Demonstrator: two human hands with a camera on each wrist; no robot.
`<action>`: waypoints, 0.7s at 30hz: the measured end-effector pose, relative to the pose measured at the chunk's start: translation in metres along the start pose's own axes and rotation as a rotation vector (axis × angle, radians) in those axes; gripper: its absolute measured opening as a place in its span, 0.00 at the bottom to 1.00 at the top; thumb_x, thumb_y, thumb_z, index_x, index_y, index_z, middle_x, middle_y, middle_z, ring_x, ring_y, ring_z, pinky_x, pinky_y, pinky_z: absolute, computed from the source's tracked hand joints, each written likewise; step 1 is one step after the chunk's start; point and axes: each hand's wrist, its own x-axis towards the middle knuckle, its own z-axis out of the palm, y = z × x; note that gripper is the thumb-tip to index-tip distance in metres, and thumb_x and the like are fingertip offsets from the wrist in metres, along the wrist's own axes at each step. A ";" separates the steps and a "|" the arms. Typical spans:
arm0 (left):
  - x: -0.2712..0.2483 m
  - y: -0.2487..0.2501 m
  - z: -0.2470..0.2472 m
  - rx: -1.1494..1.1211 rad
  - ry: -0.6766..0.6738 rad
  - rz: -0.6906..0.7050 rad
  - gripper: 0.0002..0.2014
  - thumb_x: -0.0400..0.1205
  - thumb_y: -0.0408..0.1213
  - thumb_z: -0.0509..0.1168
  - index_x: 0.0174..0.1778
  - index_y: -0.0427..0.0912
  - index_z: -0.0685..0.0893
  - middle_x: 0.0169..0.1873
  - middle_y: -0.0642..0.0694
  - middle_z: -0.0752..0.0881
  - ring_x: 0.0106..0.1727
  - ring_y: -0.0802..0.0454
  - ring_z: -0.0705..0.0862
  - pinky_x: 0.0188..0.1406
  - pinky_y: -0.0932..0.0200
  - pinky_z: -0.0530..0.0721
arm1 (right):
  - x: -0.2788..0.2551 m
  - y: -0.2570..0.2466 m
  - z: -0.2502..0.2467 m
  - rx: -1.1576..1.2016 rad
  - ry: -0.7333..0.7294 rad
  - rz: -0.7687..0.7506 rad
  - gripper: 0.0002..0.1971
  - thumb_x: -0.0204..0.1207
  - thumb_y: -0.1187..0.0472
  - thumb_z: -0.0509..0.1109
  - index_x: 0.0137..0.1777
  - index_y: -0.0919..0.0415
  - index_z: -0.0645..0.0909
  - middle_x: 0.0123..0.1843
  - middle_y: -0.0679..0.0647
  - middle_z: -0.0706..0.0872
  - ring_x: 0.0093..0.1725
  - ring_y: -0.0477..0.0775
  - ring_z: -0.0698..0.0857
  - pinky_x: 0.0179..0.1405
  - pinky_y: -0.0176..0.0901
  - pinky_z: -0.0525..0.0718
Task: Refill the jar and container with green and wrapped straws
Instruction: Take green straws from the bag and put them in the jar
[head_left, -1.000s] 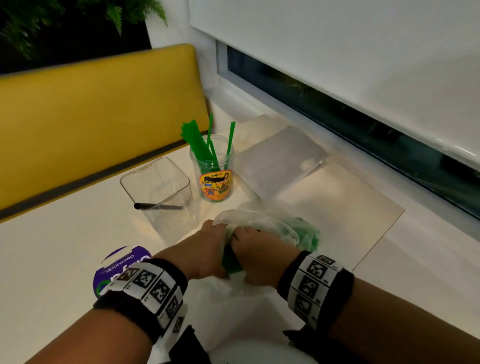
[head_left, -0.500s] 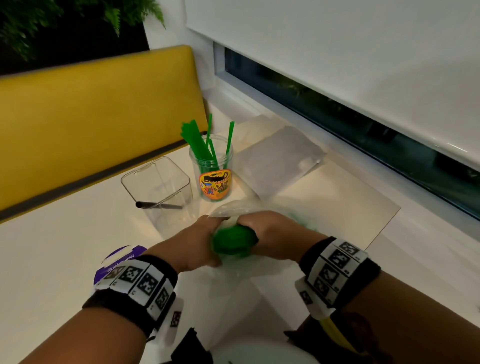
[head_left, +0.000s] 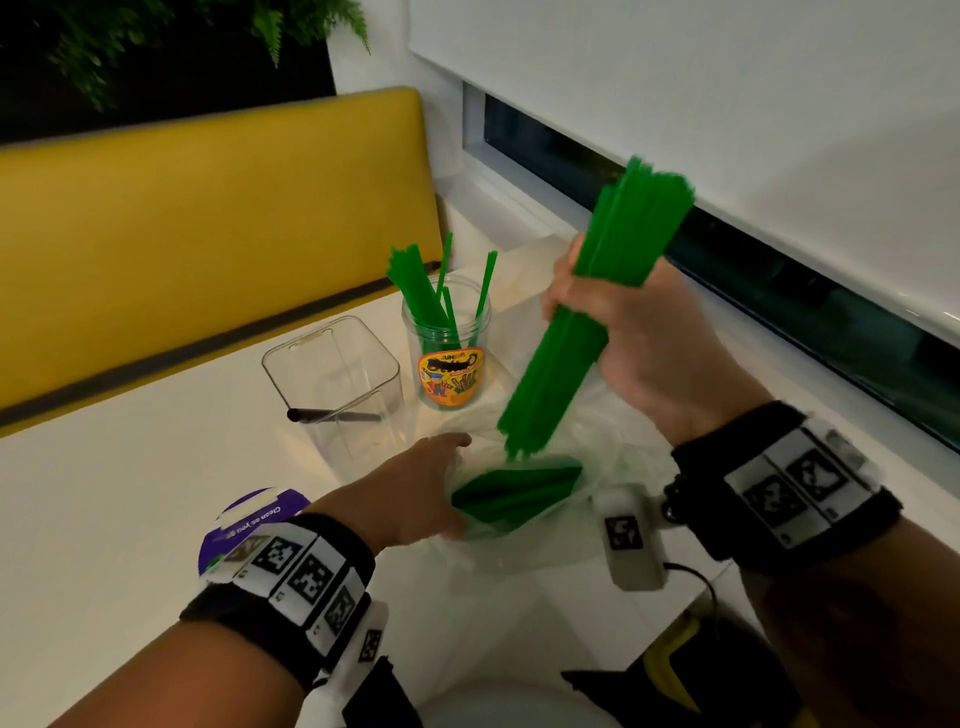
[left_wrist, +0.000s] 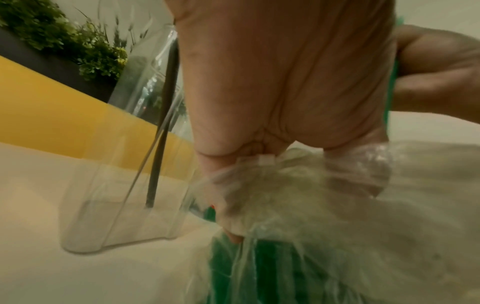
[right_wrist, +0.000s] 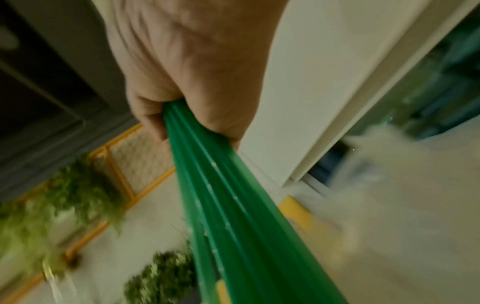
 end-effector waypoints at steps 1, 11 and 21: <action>0.000 0.002 0.000 0.003 -0.010 -0.001 0.49 0.70 0.38 0.79 0.84 0.52 0.59 0.79 0.45 0.71 0.75 0.48 0.75 0.69 0.62 0.75 | 0.016 -0.010 -0.001 0.053 0.091 -0.049 0.07 0.68 0.71 0.73 0.40 0.59 0.79 0.36 0.55 0.81 0.43 0.58 0.81 0.53 0.57 0.84; 0.000 0.008 0.004 0.034 -0.035 -0.032 0.49 0.70 0.40 0.77 0.85 0.55 0.57 0.79 0.49 0.69 0.75 0.47 0.75 0.72 0.51 0.79 | 0.128 -0.006 0.030 -0.413 0.252 -0.306 0.12 0.71 0.65 0.73 0.43 0.49 0.73 0.36 0.48 0.76 0.32 0.40 0.76 0.37 0.33 0.80; -0.001 0.010 0.003 0.081 -0.033 -0.028 0.49 0.69 0.43 0.77 0.85 0.54 0.58 0.78 0.49 0.70 0.74 0.48 0.76 0.72 0.52 0.78 | 0.140 0.018 0.066 -0.322 0.148 -0.213 0.11 0.72 0.65 0.75 0.43 0.56 0.75 0.34 0.47 0.77 0.33 0.46 0.80 0.39 0.46 0.87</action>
